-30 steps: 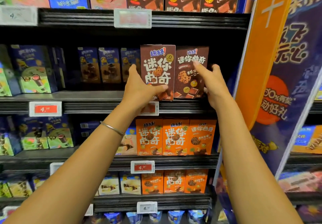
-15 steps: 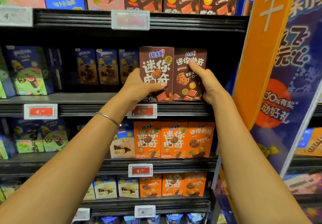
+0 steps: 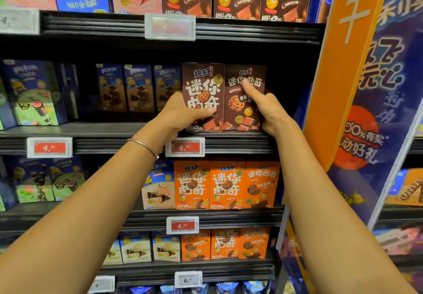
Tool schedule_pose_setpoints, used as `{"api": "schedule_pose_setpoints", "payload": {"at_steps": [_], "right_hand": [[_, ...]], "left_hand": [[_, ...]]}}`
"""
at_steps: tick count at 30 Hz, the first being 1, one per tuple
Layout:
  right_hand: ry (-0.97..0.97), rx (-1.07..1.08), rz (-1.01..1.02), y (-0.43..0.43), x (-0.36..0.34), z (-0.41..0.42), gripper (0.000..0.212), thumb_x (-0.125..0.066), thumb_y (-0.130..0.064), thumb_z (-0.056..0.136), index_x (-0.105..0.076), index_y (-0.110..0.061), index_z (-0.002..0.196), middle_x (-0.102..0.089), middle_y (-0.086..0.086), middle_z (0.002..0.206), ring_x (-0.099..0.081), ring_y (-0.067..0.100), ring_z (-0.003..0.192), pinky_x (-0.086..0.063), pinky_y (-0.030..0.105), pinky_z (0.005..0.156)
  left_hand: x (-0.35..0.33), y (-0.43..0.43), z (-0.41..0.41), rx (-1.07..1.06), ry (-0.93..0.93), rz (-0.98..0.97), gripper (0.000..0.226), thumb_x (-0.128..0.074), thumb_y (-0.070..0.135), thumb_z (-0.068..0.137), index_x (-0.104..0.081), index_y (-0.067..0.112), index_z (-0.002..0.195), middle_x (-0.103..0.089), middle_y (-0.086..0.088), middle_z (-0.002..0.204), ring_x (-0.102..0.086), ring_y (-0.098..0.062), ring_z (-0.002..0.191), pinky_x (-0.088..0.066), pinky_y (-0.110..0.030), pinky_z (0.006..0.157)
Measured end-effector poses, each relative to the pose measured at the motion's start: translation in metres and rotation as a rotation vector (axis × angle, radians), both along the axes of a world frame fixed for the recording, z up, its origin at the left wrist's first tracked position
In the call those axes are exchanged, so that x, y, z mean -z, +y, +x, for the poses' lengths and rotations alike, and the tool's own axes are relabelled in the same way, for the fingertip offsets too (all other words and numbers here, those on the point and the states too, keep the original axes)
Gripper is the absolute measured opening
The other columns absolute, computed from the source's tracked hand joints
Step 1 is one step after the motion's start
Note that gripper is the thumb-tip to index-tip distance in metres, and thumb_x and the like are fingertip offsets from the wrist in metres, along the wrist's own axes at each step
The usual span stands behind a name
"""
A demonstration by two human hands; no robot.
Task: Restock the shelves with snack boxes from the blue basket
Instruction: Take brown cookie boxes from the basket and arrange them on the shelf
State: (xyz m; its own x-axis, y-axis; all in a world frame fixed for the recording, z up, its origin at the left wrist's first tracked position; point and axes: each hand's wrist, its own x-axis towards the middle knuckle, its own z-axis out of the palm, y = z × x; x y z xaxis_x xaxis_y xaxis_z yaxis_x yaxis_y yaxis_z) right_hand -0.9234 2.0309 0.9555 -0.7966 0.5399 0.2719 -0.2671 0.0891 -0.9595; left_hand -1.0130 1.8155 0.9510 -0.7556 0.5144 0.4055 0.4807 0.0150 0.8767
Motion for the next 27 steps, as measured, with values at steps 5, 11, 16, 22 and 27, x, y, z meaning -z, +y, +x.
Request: {"api": "schedule_pose_setpoints", "payload": {"at_steps": [5,11,16,22,27], "right_hand": [[-0.008,0.014,0.031,0.0023,0.002,-0.0033,0.101,-0.088,-0.072,0.05,-0.057,-0.012,0.125,-0.079,0.006,0.099,-0.078,0.022,0.088,-0.063,0.043,0.081],[-0.015,0.02,0.029,0.0062,0.0023,-0.0025,0.098,-0.082,-0.073,0.054,-0.056,-0.012,0.126,-0.079,0.004,0.1,-0.078,0.019,0.088,-0.063,0.037,0.077],[-0.015,0.005,0.015,0.0068,0.0038,-0.002,0.1,-0.084,-0.074,0.052,-0.056,-0.013,0.126,-0.079,0.003,0.1,-0.078,0.019,0.088,-0.062,0.031,0.067],[-0.053,-0.029,0.121,0.0035,0.0058,-0.0028,0.067,-0.073,-0.074,0.069,-0.063,-0.023,0.111,-0.08,-0.003,0.093,-0.078,0.014,0.086,-0.061,0.026,0.064],[-0.034,-0.082,0.088,0.0001,-0.0001,0.0039,0.064,-0.055,-0.075,0.084,-0.064,-0.022,0.119,-0.079,0.002,0.105,-0.076,0.019,0.098,-0.059,0.04,0.088]], "left_hand": [[-0.0014,-0.0013,-0.0026,0.007,-0.017,-0.013,0.037,-0.09,0.019,0.079,-0.064,0.03,0.104,-0.076,0.006,0.107,-0.071,-0.009,0.098,-0.054,-0.027,0.08],[-0.0026,-0.0053,-0.0041,0.022,-0.045,-0.029,0.039,-0.089,0.023,0.079,-0.067,0.023,0.112,-0.077,0.002,0.107,-0.073,-0.015,0.1,-0.056,-0.031,0.082],[-0.0013,-0.0044,-0.0033,-0.002,-0.043,-0.025,0.037,-0.09,0.026,0.078,-0.065,0.028,0.105,-0.077,0.004,0.106,-0.073,-0.013,0.097,-0.056,-0.029,0.079],[-0.0015,-0.0045,-0.001,-0.025,-0.025,-0.052,0.047,-0.088,0.029,0.081,-0.063,0.023,0.12,-0.074,0.003,0.112,-0.07,-0.013,0.102,-0.053,-0.026,0.077],[-0.0033,-0.0069,0.0047,0.016,-0.02,-0.06,0.046,-0.088,0.027,0.08,-0.064,0.024,0.119,-0.074,0.005,0.113,-0.069,-0.01,0.104,-0.053,-0.026,0.083]]}}
